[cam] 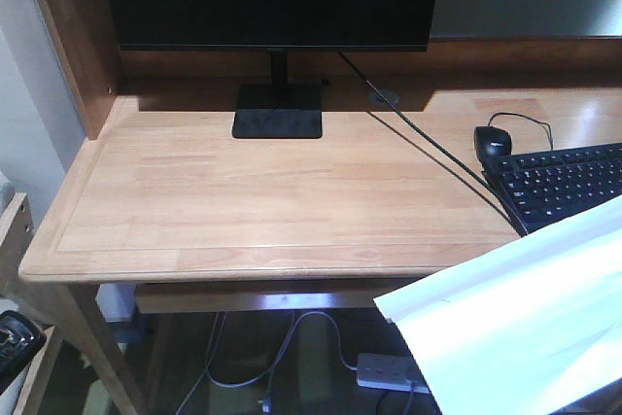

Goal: Grab stapler and paper to desk for stapling

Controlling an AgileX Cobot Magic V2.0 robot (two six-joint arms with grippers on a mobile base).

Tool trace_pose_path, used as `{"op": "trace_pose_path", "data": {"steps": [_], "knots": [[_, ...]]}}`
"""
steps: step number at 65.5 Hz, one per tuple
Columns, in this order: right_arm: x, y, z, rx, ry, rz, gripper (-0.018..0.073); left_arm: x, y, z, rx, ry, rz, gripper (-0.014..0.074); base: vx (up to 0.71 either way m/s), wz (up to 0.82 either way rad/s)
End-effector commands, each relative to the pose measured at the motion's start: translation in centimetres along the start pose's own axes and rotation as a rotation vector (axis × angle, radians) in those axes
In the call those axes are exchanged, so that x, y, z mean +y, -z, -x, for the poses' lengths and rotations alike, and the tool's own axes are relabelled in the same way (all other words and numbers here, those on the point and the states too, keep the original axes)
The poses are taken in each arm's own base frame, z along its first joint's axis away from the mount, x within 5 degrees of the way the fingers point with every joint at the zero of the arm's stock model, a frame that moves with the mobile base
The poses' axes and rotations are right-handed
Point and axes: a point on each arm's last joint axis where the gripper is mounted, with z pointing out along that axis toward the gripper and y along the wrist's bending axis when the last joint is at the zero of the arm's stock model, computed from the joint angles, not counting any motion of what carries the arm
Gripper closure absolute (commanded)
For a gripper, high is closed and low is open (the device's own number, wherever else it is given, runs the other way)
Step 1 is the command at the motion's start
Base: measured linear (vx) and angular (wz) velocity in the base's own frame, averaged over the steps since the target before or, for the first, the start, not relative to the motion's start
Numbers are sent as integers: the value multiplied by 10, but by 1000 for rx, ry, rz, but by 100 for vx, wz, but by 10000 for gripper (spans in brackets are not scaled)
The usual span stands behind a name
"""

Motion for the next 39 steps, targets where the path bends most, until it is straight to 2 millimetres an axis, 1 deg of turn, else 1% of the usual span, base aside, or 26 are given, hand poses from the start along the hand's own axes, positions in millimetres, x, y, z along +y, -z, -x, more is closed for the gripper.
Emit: {"op": "trace_pose_path", "data": {"steps": [1, 39], "knots": [[5, 0, 1, -10, 14, 63, 568, 2, 4, 18, -132, 15, 13, 603, 12, -2], [5, 0, 1, -10, 14, 63, 568, 2, 4, 18, -132, 15, 13, 603, 10, -1]]}}
